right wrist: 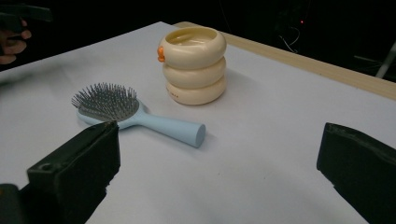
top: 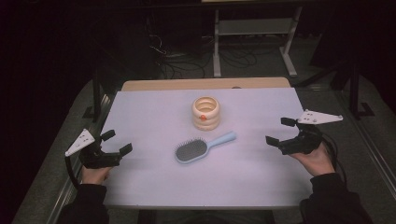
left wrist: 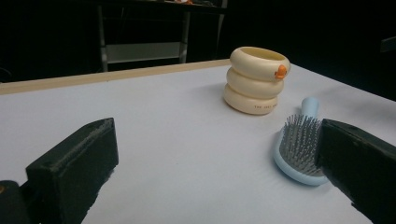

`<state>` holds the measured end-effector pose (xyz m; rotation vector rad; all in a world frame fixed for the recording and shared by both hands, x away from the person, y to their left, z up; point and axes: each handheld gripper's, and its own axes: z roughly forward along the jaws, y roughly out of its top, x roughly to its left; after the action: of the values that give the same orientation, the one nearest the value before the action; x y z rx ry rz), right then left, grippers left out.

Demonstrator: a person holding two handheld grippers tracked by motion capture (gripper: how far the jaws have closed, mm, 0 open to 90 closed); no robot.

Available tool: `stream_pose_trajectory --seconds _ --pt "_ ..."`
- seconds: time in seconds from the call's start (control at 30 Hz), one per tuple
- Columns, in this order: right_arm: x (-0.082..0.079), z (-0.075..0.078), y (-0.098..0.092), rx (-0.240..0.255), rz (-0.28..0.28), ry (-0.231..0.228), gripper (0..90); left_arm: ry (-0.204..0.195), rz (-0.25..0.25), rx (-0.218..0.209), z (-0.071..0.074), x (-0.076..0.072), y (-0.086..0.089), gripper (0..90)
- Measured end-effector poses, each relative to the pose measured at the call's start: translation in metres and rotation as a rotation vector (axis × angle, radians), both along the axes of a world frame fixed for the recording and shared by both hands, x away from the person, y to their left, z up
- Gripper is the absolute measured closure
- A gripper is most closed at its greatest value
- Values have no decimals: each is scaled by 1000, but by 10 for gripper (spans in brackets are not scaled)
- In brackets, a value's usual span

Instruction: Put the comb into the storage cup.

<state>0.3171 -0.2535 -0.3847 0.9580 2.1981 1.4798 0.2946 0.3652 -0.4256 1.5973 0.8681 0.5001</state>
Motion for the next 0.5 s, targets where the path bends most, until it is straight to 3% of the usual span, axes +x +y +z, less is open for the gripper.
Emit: stream_pose_trajectory --seconds 0.5 --pt "13 18 15 -41 39 4 0 3 1 -8 -1 0 1 0"
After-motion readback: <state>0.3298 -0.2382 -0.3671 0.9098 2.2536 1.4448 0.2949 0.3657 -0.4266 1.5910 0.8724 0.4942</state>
